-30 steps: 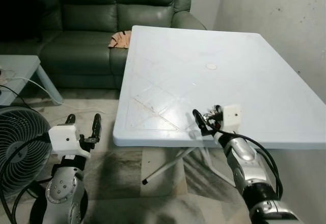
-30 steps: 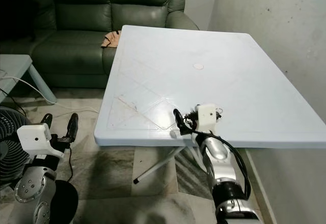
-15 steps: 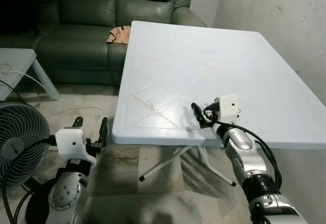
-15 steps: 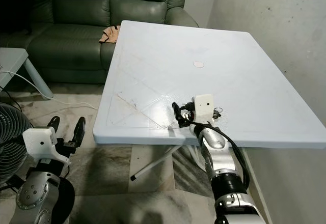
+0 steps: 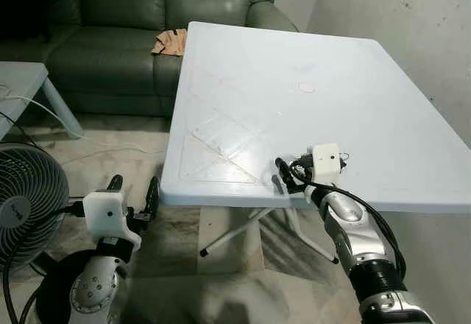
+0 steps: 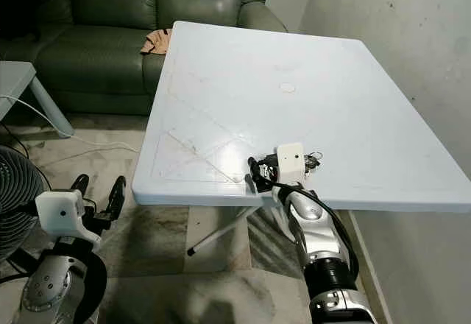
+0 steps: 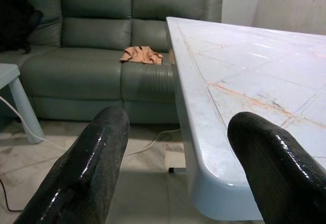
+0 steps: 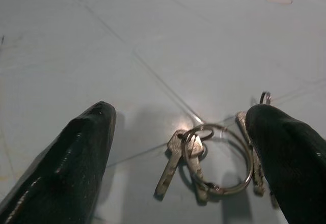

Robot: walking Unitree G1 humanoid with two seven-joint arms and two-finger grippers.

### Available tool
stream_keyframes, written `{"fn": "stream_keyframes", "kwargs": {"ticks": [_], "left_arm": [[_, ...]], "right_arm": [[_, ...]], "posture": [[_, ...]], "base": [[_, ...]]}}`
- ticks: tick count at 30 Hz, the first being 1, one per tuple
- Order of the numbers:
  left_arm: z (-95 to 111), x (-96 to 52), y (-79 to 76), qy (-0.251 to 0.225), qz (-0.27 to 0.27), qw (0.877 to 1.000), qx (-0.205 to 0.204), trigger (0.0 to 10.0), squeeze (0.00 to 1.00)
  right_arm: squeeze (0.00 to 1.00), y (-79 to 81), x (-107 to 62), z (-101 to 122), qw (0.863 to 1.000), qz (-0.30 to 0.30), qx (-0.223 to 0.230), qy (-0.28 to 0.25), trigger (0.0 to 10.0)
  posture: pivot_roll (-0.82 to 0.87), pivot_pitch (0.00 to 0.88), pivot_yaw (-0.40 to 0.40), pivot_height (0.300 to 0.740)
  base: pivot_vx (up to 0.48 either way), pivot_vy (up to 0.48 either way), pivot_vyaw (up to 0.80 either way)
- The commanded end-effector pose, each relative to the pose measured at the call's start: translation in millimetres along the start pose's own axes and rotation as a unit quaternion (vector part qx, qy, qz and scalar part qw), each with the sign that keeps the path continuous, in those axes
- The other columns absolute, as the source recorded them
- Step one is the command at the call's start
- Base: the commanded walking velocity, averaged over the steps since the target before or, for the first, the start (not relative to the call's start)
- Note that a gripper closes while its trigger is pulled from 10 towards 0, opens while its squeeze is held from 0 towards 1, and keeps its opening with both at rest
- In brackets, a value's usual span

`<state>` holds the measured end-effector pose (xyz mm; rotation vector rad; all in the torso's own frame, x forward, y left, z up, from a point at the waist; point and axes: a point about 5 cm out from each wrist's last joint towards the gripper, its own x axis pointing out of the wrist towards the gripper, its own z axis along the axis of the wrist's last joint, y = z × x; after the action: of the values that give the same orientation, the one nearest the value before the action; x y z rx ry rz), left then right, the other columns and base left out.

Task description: Hang keys on a hook

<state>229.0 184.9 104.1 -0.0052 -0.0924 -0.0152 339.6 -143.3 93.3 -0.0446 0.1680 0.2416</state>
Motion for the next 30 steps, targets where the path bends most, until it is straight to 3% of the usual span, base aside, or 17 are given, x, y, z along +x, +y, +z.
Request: {"fn": "stream_keyframes", "kwargs": {"ticks": [1, 3, 4, 6, 7, 11, 13, 15, 21, 23, 24, 25, 26, 28, 29, 30], "left_arm": [[4, -0.5, -1.7, -0.003, 0.002, 1.000, 0.002, 10.0, 0.00], [4, -0.6, -1.8, -0.003, 0.002, 1.000, 0.002, 10.0, 0.00], [5, -1.8, -1.8, -0.001, 0.002, 1.000, 0.002, 10.0, 0.00], [5, -2.9, -2.1, 0.001, 0.002, 1.000, 0.001, 10.0, 0.00], [6, -4.8, -4.5, 0.004, -0.004, 1.000, 0.001, 10.0, 0.00], [5, -5.2, -14.7, 0.006, -0.034, 0.999, 0.010, 10.0, 0.00], [5, -3.4, -24.7, 0.008, -0.060, 0.998, 0.008, 10.0, 0.00], [5, -2.0, -28.9, 0.008, -0.072, 0.997, 0.011, 10.0, 0.00], [7, 3.3, -37.9, 0.007, -0.099, 0.995, 0.010, 10.0, 0.00], [7, 4.4, -38.7, 0.007, -0.101, 0.995, 0.012, 10.0, 0.00], [7, 5.1, -38.9, 0.006, -0.102, 0.995, 0.012, 10.0, 0.00], [8, 6.3, -39.5, 0.006, -0.104, 0.995, 0.012, 10.0, 0.00], [8, 7.3, -39.6, 0.005, -0.105, 0.994, 0.012, 10.0, 0.00], [9, 7.9, -39.5, 0.004, -0.105, 0.994, 0.012, 10.0, 0.00], [9, 8.0, -39.4, 0.004, -0.105, 0.994, 0.012, 10.0, 0.00], [9, 8.1, -39.3, 0.005, -0.105, 0.994, 0.012, 10.0, 0.00]], "right_arm": [[0.00, -0.3, -1.2, 2, 1.000, -0.003, -0.002, 0.000, 9.1], [0.00, -0.3, -1.3, 2, 1.000, -0.004, -0.002, 0.001, 9.1], [0.00, 2.6, -0.8, 1, 1.000, -0.004, 0.001, 0.004, 8.6], [0.00, 5.2, -0.3, 1, 1.000, -0.004, 0.002, 0.006, 8.9], [0.00, 9.2, 0.6, 1, 1.000, -0.005, 0.002, 0.007, 8.5], [0.00, 13.0, 3.4, 4, 1.000, -0.007, 0.007, 0.004, 8.9], [0.00, 16.4, 6.5, 9, 1.000, -0.008, 0.013, -0.004, 8.1], [0.00, 17.0, 7.8, 11, 1.000, -0.009, 0.015, -0.007, 8.0], [0.00, 16.3, 11.1, 19, 0.999, -0.025, 0.027, -0.017, 8.9], [0.00, 15.8, 11.9, 20, 0.999, -0.029, 0.032, -0.018, 8.6], [0.00, 15.1, 12.1, 21, 0.999, -0.034, 0.030, -0.020, 6.3], [0.00, 13.5, 12.4, 23, 0.998, -0.042, 0.029, -0.024, 6.0], [0.00, 12.1, 12.4, 23, 0.998, -0.046, 0.029, -0.023, 3.6], [0.00, 11.1, 12.2, 22, 0.998, -0.049, 0.029, -0.023, 3.6], [0.00, 10.3, 11.9, 22, 0.998, -0.051, 0.024, -0.022, 0.0], [0.00, 9.9, 11.8, 22, 0.998, -0.051, 0.021, -0.021, 0.0]], "posture": [[-0.02, 0.093, -0.108, 0.728], [-0.02, 0.093, -0.108, 0.728], [-0.01, 0.115, -0.111, 0.728], [-0.01, 0.115, -0.111, 0.728], [-0.01, 0.122, -0.110, 0.728], [-0.01, 0.139, -0.111, 0.728], [-0.01, 0.145, -0.110, 0.728], [-0.02, 0.148, -0.108, 0.728], [-0.03, 0.151, -0.101, 0.728], [-0.03, 0.151, -0.101, 0.728], [-0.03, 0.151, -0.101, 0.728], [-0.03, 0.152, -0.098, 0.728], [-0.03, 0.152, -0.098, 0.728], [-0.03, 0.152, -0.098, 0.728], [-0.03, 0.152, -0.098, 0.728], [-0.03, 0.152, -0.098, 0.728]], "base": [[0.000, 0.000, 0.00], [0.000, 0.000, 0.00], [0.000, 0.000, 0.00], [0.000, 0.000, 0.00], [0.000, 0.000, 0.00], [0.000, 0.000, 0.00], [0.000, 0.000, 0.00], [0.000, 0.000, 0.00], [0.000, 0.000, 0.00], [0.000, 0.000, 0.00], [0.000, 0.000, 0.00], [0.000, 0.000, 0.00], [0.000, 0.000, 0.00], [0.000, 0.000, 0.00], [0.000, 0.000, 0.00], [0.000, 0.000, 0.00]]}}
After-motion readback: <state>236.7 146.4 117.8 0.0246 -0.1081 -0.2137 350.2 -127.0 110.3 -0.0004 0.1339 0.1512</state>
